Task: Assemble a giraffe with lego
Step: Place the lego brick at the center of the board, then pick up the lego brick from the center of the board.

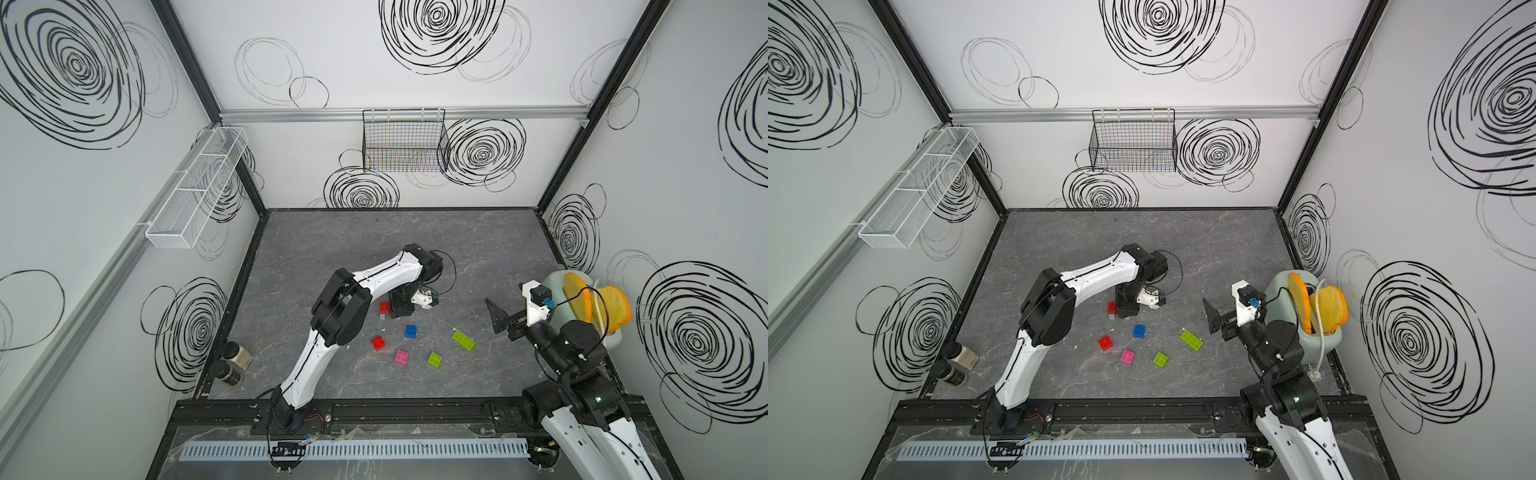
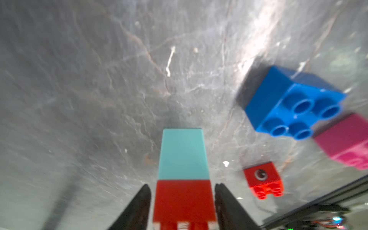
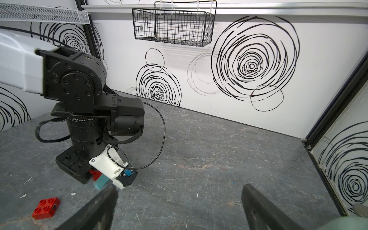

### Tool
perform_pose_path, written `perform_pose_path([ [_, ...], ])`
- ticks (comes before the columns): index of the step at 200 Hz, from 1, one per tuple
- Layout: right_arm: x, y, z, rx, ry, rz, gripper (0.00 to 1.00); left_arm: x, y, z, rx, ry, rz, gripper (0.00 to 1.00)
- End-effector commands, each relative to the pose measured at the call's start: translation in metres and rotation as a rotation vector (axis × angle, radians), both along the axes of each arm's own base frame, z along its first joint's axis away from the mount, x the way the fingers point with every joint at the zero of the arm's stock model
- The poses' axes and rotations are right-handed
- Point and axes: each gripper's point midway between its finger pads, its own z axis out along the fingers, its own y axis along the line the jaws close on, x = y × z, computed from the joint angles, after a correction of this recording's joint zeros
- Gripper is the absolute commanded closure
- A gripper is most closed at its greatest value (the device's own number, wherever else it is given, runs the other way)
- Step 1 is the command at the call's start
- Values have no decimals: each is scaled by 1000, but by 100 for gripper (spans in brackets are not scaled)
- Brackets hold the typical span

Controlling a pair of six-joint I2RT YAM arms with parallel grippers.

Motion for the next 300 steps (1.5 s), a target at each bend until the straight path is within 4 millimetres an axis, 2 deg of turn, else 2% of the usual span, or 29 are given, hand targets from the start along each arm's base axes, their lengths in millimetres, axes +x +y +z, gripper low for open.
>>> perform_pose_path([
  [1,-1,2,3,2,-22,15,1,5,-12,11,-47,-45,-3,2],
  [29,-1,3,3,0,-22,18,1,14,-17,54,-112,-140,-17,2],
  [61,-1,3,1,-4,-18,22,1,16,-13,106,-216,-220,-6,2],
  [85,0,7,-3,-16,-5,44,1,14,1,140,-330,-277,38,2],
  [115,3,18,-16,-44,34,104,1,-1,27,163,-494,-340,100,2],
  [150,3,36,-32,-77,81,180,1,-22,60,172,-734,-383,215,2],
  [180,-2,58,-51,-117,128,281,1,-59,71,167,-910,-439,181,2],
  [195,-10,73,-61,-145,148,360,1,-70,77,162,-978,-419,223,2],
  [226,-22,95,-77,-186,185,470,1,-82,85,149,-1076,-396,291,2],
  [251,-36,114,-91,-234,213,576,0,-82,95,142,-1155,-387,380,2],
  [269,-42,127,-100,-306,210,630,1,-84,100,145,-1214,-412,374,2],
  [300,-50,147,-131,-512,255,718,3,-83,107,149,-1250,-418,398,2],
])
